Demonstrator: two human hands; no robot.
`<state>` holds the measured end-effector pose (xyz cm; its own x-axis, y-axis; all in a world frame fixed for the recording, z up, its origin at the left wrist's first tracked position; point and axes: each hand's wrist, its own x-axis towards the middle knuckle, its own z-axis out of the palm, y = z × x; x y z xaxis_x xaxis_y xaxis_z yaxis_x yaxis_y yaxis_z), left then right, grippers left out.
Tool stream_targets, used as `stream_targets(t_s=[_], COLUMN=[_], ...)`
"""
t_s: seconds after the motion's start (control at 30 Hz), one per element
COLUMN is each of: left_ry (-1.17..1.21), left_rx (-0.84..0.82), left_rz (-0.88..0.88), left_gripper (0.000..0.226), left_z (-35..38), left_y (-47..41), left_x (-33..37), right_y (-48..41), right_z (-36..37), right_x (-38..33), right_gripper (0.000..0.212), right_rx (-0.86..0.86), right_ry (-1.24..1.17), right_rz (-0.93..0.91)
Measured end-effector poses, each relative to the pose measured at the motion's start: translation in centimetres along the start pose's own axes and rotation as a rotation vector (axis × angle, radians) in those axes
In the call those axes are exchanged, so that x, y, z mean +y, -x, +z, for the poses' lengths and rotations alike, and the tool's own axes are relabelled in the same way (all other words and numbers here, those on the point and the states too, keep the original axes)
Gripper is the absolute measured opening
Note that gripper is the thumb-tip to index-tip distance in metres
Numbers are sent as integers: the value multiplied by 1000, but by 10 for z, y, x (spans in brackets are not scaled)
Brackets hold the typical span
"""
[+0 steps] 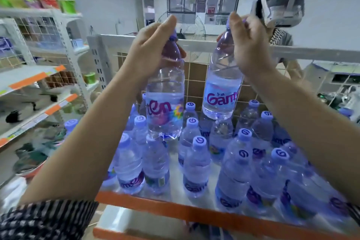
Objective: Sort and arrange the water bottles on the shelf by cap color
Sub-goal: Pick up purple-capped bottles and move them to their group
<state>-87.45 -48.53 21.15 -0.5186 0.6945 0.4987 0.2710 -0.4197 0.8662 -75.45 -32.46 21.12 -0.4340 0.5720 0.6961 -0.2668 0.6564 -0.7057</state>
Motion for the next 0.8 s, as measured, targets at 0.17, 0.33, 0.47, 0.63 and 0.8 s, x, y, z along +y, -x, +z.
stream_targets(t_s=[0.17, 0.33, 0.47, 0.63, 0.8], left_ry=[8, -14, -17, 0, -17], left_rx=[26, 25, -1, 9, 0], left_rz=[17, 39, 50, 37, 70], left_gripper=[29, 28, 28, 28, 27], left_z=[-3, -14, -22, -25, -26], left_y=[-25, -45, -62, -77, -87], left_x=[-17, -34, -52, -77, -97], right_y=[-10, -9, 3, 17, 15], right_z=[8, 14, 17, 25, 21], right_x=[39, 71, 84, 91, 98], right_gripper=[22, 19, 26, 34, 33], right_rx=[-29, -44, -112, -240, -299], right_ry=[72, 141, 224, 281, 388], right_rz=[3, 30, 98, 160, 192])
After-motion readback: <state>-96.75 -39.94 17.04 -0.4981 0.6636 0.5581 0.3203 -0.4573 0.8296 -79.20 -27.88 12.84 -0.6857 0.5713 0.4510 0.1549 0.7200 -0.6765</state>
